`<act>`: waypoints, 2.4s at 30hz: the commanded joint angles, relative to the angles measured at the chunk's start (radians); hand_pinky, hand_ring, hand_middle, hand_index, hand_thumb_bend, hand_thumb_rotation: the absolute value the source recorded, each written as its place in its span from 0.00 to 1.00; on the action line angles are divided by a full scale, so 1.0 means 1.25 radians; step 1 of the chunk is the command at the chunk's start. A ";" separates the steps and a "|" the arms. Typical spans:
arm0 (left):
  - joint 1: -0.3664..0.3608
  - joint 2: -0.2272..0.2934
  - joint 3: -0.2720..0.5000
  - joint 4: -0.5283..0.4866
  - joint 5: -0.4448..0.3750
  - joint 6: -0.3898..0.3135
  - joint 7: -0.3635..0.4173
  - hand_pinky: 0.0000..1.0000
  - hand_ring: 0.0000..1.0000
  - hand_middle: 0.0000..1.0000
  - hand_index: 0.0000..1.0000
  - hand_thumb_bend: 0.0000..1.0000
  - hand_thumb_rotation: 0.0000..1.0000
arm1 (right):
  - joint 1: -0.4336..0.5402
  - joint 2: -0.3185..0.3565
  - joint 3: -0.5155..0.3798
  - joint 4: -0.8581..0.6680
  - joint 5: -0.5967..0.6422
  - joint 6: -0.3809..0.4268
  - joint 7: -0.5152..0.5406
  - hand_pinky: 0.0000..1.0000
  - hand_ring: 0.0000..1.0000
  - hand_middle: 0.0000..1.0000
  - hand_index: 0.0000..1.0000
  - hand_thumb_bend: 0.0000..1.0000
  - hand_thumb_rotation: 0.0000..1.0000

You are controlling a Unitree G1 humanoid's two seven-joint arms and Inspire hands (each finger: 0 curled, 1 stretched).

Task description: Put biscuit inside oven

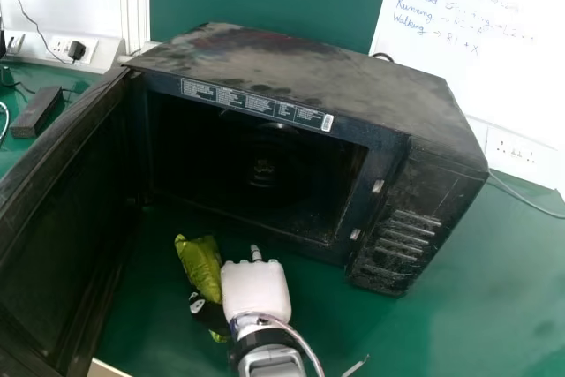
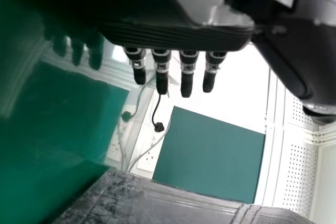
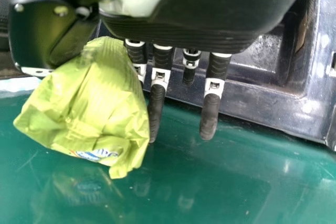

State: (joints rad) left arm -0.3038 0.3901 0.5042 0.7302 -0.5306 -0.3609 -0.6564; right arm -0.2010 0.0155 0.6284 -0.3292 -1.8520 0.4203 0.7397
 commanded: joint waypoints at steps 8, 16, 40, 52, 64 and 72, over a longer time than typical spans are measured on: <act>0.018 -0.008 -0.001 0.008 0.005 0.016 0.002 1.00 0.97 0.99 1.00 0.32 1.00 | -0.001 0.041 -0.050 -0.032 0.007 -0.004 0.014 0.46 0.45 0.42 0.52 0.53 0.00; 0.017 -0.007 0.003 0.013 0.001 0.021 0.000 1.00 0.97 0.99 1.00 0.31 1.00 | -0.028 0.044 -0.094 -0.022 0.012 -0.003 -0.011 0.47 0.45 0.42 0.52 0.53 0.00; 0.018 -0.004 0.002 0.020 0.005 0.009 -0.007 1.00 0.97 0.98 1.00 0.32 1.00 | -0.153 0.008 -0.190 0.028 0.070 -0.048 -0.065 0.32 0.33 0.47 0.49 0.53 0.00; 0.021 -0.005 0.003 0.014 0.003 0.017 -0.003 1.00 0.97 0.98 1.00 0.33 1.00 | -0.237 -0.027 -0.214 0.114 0.122 -0.040 -0.118 0.38 0.39 0.46 0.50 0.53 0.00; 0.029 -0.011 0.002 -0.001 0.002 0.018 0.000 1.00 0.97 0.98 1.00 0.32 1.00 | -0.310 -0.077 -0.223 0.229 0.217 -0.039 -0.208 0.31 0.31 0.47 0.49 0.53 0.00; 0.032 -0.013 0.001 -0.006 0.002 0.019 -0.002 1.00 0.97 0.98 1.00 0.31 1.00 | -0.355 -0.095 -0.209 0.307 0.267 -0.020 -0.260 0.31 0.33 0.48 0.49 0.53 0.00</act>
State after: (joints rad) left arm -0.2944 0.3912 0.5047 0.7085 -0.5310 -0.3483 -0.6596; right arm -0.6156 -0.0982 0.3605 0.0384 -1.5354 0.3861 0.4457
